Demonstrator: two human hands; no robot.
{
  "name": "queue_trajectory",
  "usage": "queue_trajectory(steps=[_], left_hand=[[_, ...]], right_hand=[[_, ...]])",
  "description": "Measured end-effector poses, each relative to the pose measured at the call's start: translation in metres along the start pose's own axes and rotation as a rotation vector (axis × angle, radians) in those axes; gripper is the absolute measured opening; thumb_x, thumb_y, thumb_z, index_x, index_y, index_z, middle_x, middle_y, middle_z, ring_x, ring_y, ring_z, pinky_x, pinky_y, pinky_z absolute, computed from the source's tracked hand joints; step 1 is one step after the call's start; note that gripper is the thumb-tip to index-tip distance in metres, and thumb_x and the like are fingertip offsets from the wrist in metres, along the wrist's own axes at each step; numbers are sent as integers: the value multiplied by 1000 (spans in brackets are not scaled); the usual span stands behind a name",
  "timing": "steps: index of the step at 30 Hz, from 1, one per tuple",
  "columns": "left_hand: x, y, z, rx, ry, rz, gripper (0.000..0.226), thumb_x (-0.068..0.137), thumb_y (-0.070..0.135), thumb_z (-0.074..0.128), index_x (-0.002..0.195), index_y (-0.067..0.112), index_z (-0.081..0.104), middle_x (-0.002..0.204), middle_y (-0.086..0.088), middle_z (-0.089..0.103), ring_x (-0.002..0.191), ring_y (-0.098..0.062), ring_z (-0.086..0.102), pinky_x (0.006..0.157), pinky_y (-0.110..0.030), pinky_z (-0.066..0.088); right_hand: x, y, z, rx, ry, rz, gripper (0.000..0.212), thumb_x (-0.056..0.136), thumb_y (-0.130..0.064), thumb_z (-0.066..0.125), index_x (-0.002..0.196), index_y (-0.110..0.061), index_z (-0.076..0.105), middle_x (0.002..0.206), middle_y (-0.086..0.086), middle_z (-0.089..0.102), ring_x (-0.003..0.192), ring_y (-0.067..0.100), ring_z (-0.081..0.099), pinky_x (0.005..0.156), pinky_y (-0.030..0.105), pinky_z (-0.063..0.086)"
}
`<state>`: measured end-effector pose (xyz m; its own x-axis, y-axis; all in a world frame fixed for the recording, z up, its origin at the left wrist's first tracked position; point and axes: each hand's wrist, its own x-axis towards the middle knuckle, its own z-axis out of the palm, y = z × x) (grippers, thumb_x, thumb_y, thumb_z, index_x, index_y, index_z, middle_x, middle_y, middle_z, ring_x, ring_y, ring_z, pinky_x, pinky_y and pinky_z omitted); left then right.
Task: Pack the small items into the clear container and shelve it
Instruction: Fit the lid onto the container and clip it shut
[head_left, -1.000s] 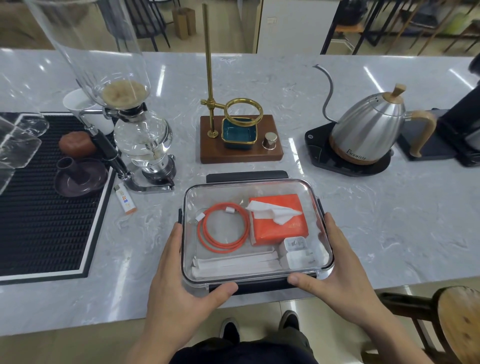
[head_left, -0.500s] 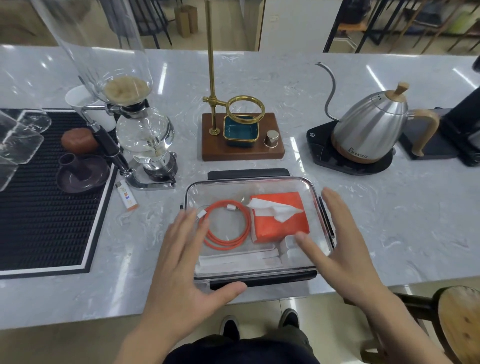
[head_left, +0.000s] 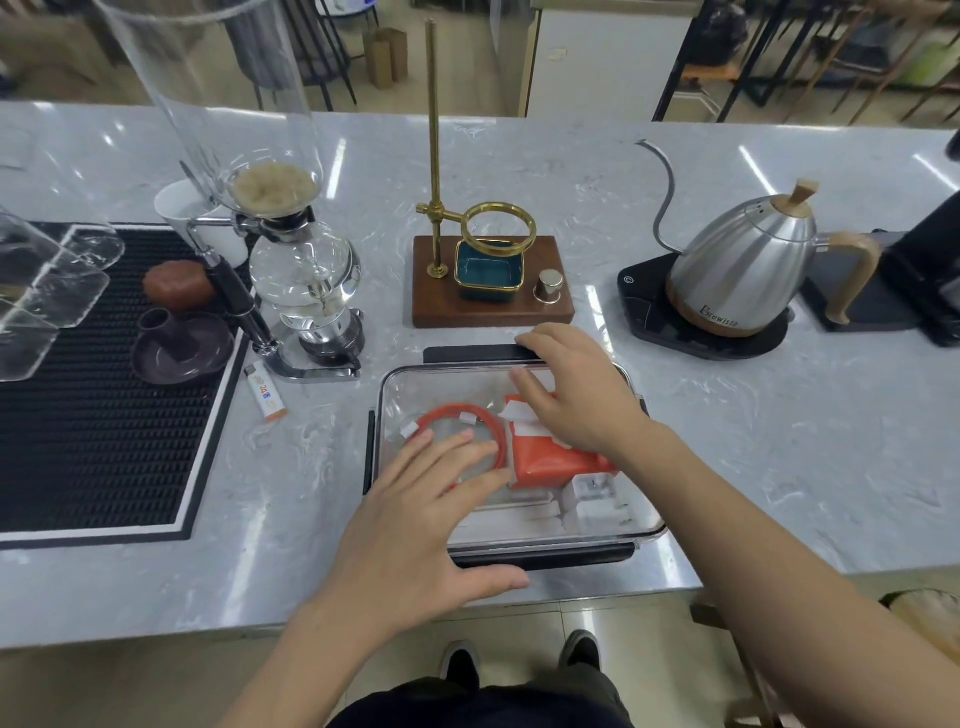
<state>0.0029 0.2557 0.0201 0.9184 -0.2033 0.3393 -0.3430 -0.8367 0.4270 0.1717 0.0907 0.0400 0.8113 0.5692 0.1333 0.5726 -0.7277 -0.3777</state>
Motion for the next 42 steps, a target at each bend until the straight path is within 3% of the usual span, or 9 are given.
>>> queue_trajectory(steps=[10, 34, 42], left_hand=[[1, 0, 1, -25, 12, -26, 78, 64, 78, 71, 123, 28, 68, 136, 7, 61, 134, -15, 52, 113, -49, 38], [-1, 1, 2, -13, 6, -41, 75, 63, 73, 75, 122, 28, 67, 137, 8, 60, 134, -15, 51, 112, -49, 38], [-2, 2, 3, -9, 6, -54, 73, 63, 70, 76, 122, 29, 67, 137, 9, 60, 134, -12, 51, 112, -49, 38]], right_hand=[[-5, 1, 2, -7, -10, 87, 47, 95, -42, 42, 126, -13, 62, 118, 4, 68, 113, 26, 59, 100, 42, 45], [-3, 1, 2, -12, 6, 74, 36, 96, -37, 48, 118, -14, 66, 108, 3, 71, 100, 23, 63, 96, 38, 44], [-1, 0, 3, -9, 3, 84, 41, 94, -43, 41, 111, -16, 68, 100, 1, 71, 95, 22, 63, 93, 40, 46]])
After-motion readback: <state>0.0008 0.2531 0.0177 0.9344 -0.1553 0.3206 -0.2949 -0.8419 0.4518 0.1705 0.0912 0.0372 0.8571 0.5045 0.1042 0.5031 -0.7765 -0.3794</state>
